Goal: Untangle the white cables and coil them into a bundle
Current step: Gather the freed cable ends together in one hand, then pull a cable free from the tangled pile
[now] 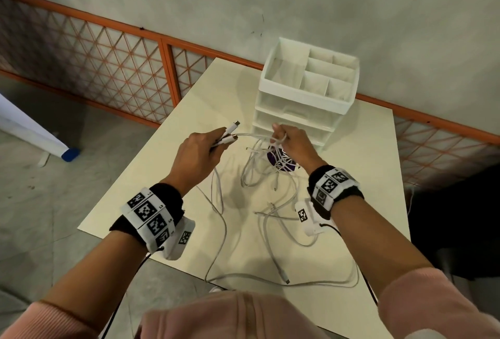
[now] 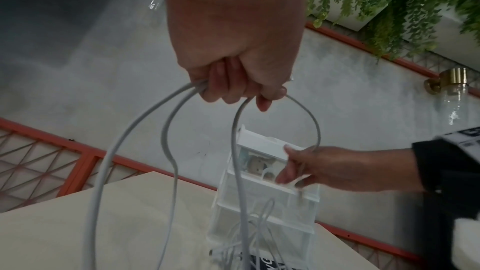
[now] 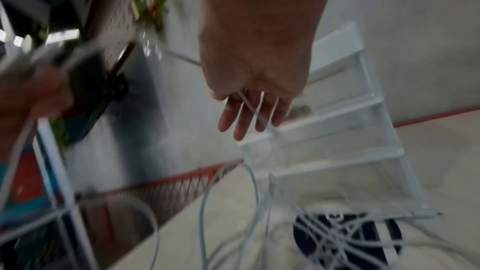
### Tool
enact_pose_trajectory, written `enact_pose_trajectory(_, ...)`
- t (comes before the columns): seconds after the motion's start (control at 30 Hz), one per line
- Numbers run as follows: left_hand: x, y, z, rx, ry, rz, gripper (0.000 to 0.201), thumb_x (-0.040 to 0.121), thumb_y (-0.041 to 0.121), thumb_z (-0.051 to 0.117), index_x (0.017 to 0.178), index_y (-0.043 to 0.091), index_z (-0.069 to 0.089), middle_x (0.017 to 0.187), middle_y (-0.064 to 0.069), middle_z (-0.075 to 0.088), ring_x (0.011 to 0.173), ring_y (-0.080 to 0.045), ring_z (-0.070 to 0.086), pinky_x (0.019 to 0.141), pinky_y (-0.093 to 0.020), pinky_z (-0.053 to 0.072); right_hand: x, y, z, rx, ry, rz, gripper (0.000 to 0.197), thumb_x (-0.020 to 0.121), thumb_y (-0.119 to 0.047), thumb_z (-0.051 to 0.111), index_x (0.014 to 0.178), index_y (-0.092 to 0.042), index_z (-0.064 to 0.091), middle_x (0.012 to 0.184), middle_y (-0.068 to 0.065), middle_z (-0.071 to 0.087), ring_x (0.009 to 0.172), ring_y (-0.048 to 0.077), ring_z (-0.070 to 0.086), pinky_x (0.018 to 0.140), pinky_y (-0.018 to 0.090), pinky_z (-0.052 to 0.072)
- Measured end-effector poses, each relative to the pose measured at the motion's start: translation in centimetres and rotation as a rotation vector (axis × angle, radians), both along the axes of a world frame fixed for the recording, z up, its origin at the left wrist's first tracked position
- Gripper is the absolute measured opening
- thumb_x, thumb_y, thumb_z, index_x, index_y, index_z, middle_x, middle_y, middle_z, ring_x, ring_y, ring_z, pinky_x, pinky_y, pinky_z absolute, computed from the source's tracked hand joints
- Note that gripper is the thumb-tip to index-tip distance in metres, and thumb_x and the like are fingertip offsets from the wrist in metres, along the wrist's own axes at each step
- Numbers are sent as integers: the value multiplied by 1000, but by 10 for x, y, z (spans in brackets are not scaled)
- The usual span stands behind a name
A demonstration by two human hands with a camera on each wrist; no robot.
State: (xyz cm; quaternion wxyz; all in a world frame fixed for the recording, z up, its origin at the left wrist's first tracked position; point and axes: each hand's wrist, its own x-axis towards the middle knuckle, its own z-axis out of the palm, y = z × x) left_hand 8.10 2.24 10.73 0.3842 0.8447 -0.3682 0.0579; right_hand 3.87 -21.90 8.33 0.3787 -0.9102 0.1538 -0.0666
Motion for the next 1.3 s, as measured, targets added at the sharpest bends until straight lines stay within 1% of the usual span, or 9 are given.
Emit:
enact_pose_trajectory(0.13,4,4,-2,201,173,-141,39,90,47,55,72,13,63,46,4,50,47,-14,46,51,-32,35,-34,-27,35,155,-61,33,19,98,-16,47,86,-10,61,74,-6,65,64,-1,57,68,17,40)
enact_pose_trajectory(0.27,-3,0,-5,344,377,-319,28,83,42,65,69,19,72,43,9,47,44,-9,41,50,-19,28,-98,-59,48,289,278,235,17,78,-7,73,93,-6,66,50,-13,41,54,8,38,55,20,29)
enact_pose_trajectory(0.43,-17,-6,-20,593,591,-516,28,81,49,64,75,25,77,48,6,31,47,-8,29,49,-16,26,-178,-84,15,380,482,143,13,87,-16,64,92,-18,76,90,-9,75,86,-4,60,79,8,41)
enact_pose_trajectory(0.57,-30,-12,-37,829,730,-666,36,73,70,58,85,41,75,73,-3,44,70,-20,36,69,-31,27,-216,-86,-24,304,686,105,8,82,-21,70,80,-24,77,80,-8,72,74,3,53,72,15,39)
enact_pose_trajectory(0.8,-65,-28,-39,1032,932,-706,30,93,41,52,105,23,73,46,7,21,43,-12,17,42,-21,19,-230,-74,-56,154,971,99,10,77,-21,75,71,-30,75,66,-14,67,79,8,58,91,30,43)
enact_pose_trajectory(1.0,-68,-24,-41,976,1033,-577,42,98,39,42,108,7,68,51,6,20,42,-9,19,39,-19,18,-205,-54,-73,-203,1064,-60,33,54,-21,69,86,-26,74,108,4,68,115,32,52,102,51,35)
enact_pose_trajectory(1.07,-66,-22,-39,931,1047,-542,42,98,38,42,106,5,67,54,4,20,43,-9,18,39,-18,17,-187,-36,-74,-228,967,-21,36,68,-27,65,102,-16,69,116,10,64,116,34,52,102,48,37)
enact_pose_trajectory(1.17,-61,-19,-36,846,1039,-513,43,97,40,43,104,4,66,56,2,19,46,-10,17,40,-19,17,-163,2,-69,-185,763,73,21,87,-15,52,97,-1,64,110,14,62,104,31,57,90,36,44)
enact_pose_trajectory(1.3,-60,-18,-34,741,1036,-487,45,97,39,44,100,1,66,56,1,20,48,-12,17,41,-19,17,-150,49,-84,-117,754,240,31,81,-39,70,75,-10,62,88,11,68,85,27,61,69,30,42)
